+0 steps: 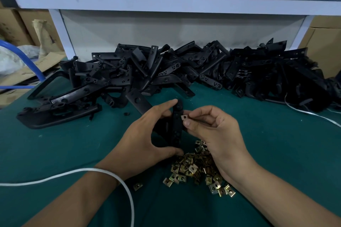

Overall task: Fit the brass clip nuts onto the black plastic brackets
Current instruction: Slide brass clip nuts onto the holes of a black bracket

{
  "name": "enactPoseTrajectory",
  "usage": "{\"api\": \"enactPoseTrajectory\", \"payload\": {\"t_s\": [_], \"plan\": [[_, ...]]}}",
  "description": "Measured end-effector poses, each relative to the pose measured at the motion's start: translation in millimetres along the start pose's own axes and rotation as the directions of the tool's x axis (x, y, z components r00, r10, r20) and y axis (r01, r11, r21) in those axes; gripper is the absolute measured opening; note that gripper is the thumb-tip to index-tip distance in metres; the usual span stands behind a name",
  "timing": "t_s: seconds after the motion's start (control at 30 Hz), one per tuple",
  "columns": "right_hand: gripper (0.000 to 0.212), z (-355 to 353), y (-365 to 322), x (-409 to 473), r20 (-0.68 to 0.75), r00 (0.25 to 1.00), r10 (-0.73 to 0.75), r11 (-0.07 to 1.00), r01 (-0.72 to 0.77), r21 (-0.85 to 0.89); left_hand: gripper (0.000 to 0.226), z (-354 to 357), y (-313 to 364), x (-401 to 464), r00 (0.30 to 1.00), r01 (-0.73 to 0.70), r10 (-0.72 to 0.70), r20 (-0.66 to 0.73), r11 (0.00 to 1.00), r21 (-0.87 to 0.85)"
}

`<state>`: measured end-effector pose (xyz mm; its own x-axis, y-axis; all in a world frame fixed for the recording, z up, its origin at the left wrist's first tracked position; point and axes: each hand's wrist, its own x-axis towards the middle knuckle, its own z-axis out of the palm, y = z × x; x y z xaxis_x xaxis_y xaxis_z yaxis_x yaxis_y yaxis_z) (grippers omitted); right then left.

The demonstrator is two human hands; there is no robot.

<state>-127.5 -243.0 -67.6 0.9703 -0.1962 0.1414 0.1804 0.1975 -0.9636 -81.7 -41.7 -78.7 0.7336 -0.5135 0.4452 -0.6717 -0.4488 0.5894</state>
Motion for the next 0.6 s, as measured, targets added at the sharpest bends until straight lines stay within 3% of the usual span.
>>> {"api": "enactPoseTrajectory", "payload": {"t_s": [0.4,0.6], "plan": [[0.014,1.8,-0.9,-0.9,0.011,1.0,-0.002,1.0,0.002,0.011,0.108,-0.4,1.7,0.1,0.999,0.01,-0.01,-0.037,1.0,0.0],[0.017,2.7,-2.0,-1.6,-0.058,0.998,-0.003,1.0,0.003,0.001,0.106,-1.5,4.1,-0.7,1.0,0.002,-0.002,-0.012,1.0,-0.005]]}}
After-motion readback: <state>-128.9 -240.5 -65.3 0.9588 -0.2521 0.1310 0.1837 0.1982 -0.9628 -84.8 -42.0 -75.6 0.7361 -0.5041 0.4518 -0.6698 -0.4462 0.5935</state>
